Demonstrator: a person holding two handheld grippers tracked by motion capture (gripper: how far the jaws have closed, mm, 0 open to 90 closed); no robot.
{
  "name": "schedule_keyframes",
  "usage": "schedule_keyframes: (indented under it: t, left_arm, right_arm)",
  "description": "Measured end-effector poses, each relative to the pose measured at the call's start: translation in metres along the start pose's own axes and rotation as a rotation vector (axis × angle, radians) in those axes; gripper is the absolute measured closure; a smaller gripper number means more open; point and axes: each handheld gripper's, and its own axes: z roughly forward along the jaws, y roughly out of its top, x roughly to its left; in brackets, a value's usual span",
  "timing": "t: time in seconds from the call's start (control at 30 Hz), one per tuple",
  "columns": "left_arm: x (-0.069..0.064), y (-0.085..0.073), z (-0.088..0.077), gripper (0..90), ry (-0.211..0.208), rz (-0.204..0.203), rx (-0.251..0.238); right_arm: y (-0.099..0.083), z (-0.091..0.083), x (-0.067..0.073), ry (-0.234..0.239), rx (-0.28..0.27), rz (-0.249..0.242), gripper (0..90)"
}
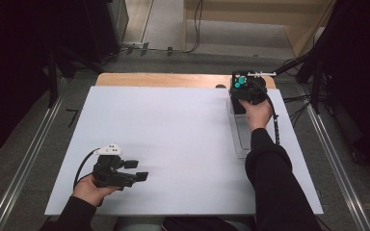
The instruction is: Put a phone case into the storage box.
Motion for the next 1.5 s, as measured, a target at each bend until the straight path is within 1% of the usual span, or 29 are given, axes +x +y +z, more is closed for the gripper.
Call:
schedule_keyframes:
  t: [0.23, 0.27, 0.3, 0.33, 0.4, 0.43, 0.47, 0.7, 0.87, 0.93, 0.97, 1.0, 1.17, 1.2, 1.27, 1.37, 1.5]
  left_arm:
    - [0.0, 0.0, 0.0, 31.0, -0.002, 0.001, 0.003]
    - [0.0, 0.0, 0.0, 30.9, -0.002, 0.003, 0.003]
    - [0.0, 0.0, 0.0, 31.0, -0.001, 0.004, 0.001]
    - [0.0, 0.0, 0.0, 30.9, -0.001, 0.004, 0.003]
    - [0.0, 0.0, 0.0, 30.9, -0.001, 0.005, 0.002]
    - [-0.001, 0.0, 0.0, 30.9, -0.001, 0.003, 0.002]
    - [0.0, 0.001, 0.0, 30.9, -0.001, 0.004, 0.001]
    - [0.0, 0.001, 0.0, 30.9, -0.002, 0.002, 0.001]
    - [0.0, 0.001, 0.001, 30.9, -0.002, -0.003, 0.002]
    - [0.001, 0.001, 0.001, 30.9, -0.001, -0.004, 0.004]
    - [0.001, 0.001, 0.001, 30.9, -0.002, -0.007, 0.006]
    - [0.001, 0.001, 0.002, 30.9, -0.001, -0.009, 0.009]
    - [0.002, 0.002, 0.001, 30.9, 0.001, -0.015, 0.008]
    - [0.002, 0.002, 0.001, 30.9, 0.004, -0.018, 0.011]
    - [0.002, 0.002, 0.001, 30.9, 0.002, -0.022, 0.012]
    - [0.003, 0.003, 0.001, 30.9, 0.004, -0.024, 0.008]
    - [0.004, 0.004, 0.001, 30.9, 0.001, -0.028, 0.009]
  right_arm:
    - [0.001, 0.002, -0.001, 0.005, 0.004, 0.003, 11.5]
    - [0.0, 0.002, -0.001, 0.004, 0.005, -0.008, 11.3]
    - [0.0, 0.002, -0.001, 0.002, 0.019, -0.015, 11.1]
    - [0.0, 0.003, -0.001, 0.005, 0.017, -0.018, 10.4]
    - [0.0, 0.003, -0.001, 0.007, 0.017, -0.021, 7.1]
    - [0.0, 0.003, -0.001, 0.01, 0.02, -0.013, 2.2]
    - [0.0, 0.003, -0.001, 0.009, 0.014, -0.009, 0.0]
    - [0.001, -0.001, -0.002, 0.029, 0.009, -0.004, 0.0]
    - [0.005, -0.011, -0.001, 0.035, -0.019, -0.008, 0.0]
    - [0.007, -0.016, -0.001, 0.054, -0.037, -0.003, 0.0]
    - [0.008, -0.019, 0.0, 0.061, -0.038, -0.003, 0.0]
    - [0.008, -0.021, 0.001, 0.064, -0.036, 0.0, 0.0]
    - [0.012, -0.034, 0.008, 0.087, -0.009, -0.023, 0.0]
    - [0.012, -0.036, 0.009, 0.096, 0.0, -0.028, 0.0]
    - [0.012, -0.04, 0.013, 0.13, 0.017, -0.037, 0.0]
    - [0.011, -0.045, 0.021, 0.159, 0.066, -0.048, 0.0]
    - [0.008, -0.055, 0.031, 0.214, 0.059, -0.063, 0.0]
